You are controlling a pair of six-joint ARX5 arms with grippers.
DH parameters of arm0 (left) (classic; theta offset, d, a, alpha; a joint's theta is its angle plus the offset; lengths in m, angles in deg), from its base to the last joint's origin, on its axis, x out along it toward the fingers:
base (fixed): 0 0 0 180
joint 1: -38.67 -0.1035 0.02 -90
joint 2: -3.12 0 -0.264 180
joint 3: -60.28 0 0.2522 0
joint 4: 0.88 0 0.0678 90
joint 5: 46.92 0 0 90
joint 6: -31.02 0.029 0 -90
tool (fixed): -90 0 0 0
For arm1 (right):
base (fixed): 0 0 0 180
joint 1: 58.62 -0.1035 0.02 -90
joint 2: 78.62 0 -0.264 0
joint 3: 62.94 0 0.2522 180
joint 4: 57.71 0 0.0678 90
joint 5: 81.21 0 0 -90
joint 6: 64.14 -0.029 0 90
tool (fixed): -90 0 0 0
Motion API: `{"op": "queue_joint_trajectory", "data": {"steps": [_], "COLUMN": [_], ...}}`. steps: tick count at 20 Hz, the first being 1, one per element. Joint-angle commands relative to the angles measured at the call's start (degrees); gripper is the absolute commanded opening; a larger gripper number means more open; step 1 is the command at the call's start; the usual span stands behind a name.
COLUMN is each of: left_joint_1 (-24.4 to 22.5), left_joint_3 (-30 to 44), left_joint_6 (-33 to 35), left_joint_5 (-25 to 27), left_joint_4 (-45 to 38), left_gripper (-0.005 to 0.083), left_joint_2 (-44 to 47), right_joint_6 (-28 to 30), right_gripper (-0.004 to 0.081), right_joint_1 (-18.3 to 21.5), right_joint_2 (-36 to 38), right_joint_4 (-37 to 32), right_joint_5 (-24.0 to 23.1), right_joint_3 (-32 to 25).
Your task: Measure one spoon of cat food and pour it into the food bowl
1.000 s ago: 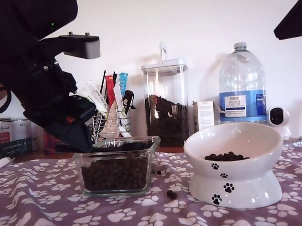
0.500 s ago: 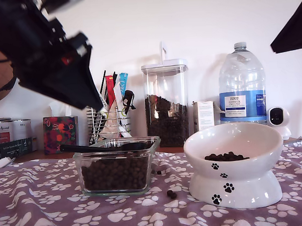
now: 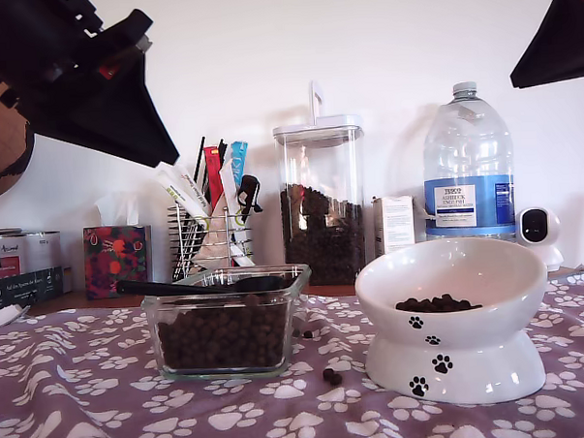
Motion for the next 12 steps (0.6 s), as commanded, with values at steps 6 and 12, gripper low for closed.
{"op": "queue_joint_trajectory", "data": {"steps": [6, 12], "left_joint_1": [-14.01, -23.34], "left_joint_3": [9.60, 21.35], "left_joint_6": [-1.46, -5.99], "left_joint_5": [-7.28, -8.90], "left_joint_4": [-7.08, -8.28], "left_gripper": [-0.0024, -0.0024], "left_joint_2": [13.51, 34.91], "right_joint_6": [2.36, 2.58], "right_gripper": [-0.0011, -0.0011], "right_joint_1": [15.32, 20.74], "right_joint_2": [2.43, 8.00], "right_joint_4": [-1.99, -0.55], "right_joint_5": [11.23, 15.63], "right_joint_3": [0.46, -0.85]}}
